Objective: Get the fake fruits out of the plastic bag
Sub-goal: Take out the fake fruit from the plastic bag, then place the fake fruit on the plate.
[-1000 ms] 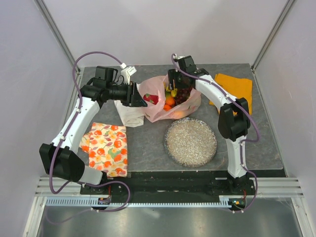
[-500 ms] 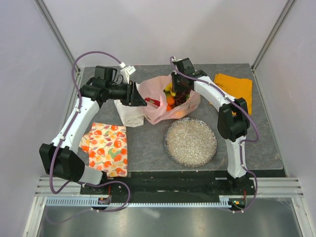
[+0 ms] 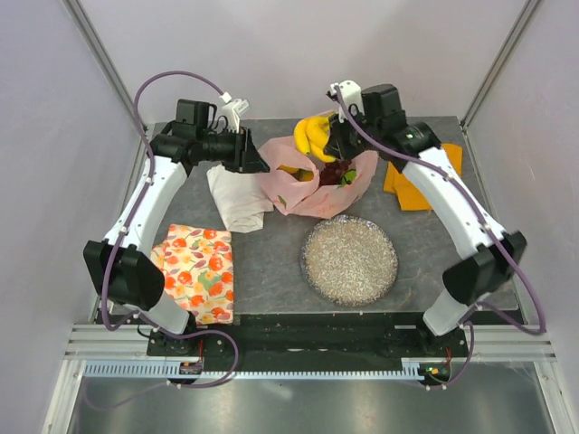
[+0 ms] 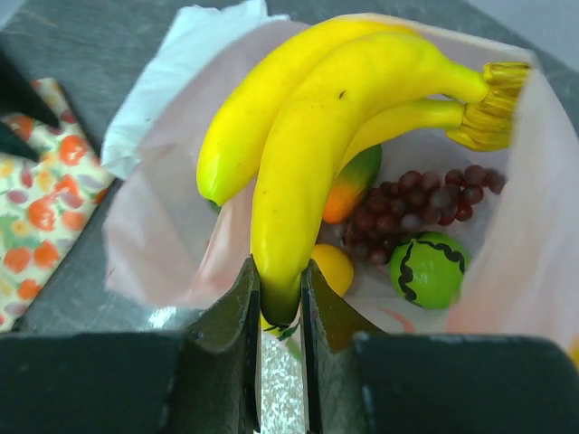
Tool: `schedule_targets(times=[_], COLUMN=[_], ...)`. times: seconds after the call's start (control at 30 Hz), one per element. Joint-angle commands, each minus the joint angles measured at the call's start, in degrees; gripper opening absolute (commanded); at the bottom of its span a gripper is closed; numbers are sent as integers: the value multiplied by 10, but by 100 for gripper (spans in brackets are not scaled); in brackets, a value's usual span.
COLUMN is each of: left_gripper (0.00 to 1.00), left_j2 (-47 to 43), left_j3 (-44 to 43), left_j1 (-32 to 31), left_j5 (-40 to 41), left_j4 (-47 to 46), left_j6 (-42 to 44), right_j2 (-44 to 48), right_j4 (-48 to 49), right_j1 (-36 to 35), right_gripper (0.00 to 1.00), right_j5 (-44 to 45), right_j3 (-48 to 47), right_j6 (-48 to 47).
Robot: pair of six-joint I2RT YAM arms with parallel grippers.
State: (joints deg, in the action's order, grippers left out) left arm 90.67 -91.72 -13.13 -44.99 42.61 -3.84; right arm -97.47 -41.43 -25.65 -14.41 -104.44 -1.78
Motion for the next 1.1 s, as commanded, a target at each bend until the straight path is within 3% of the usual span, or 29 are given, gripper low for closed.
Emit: schedule_targets(times=[0.0, 0.13, 0.3, 0.47, 0.6, 0.8, 1.07], left_gripper=[39, 41, 41, 41, 42, 42, 43], left_j2=[20, 27, -1, -58, -118, -191, -242], left_j3=[-65, -94, -102, -83, -43, 12, 45], left_j1=[7, 12, 18, 26, 28, 32, 64], left_j5=[28, 35, 26, 14, 3, 5, 8], left_j4=[8, 12, 14, 14, 10, 4, 11], left_j6=[37, 52, 52, 31, 23, 17, 16], right_j2=[83, 157, 299, 407, 475, 491, 470], right_j4=[-56, -95, -54, -61, -154, -198, -34], right_j1=[-2, -2, -7, -104, -178, -188, -191], right_gripper=[0, 0, 1, 0, 0, 0, 1], right_j5=[-81, -159, -216, -130, -80, -49, -26], right_j3=[30, 112, 207, 281, 334, 412, 539], right_j6=[-75, -160, -207, -281, -358, -398, -328])
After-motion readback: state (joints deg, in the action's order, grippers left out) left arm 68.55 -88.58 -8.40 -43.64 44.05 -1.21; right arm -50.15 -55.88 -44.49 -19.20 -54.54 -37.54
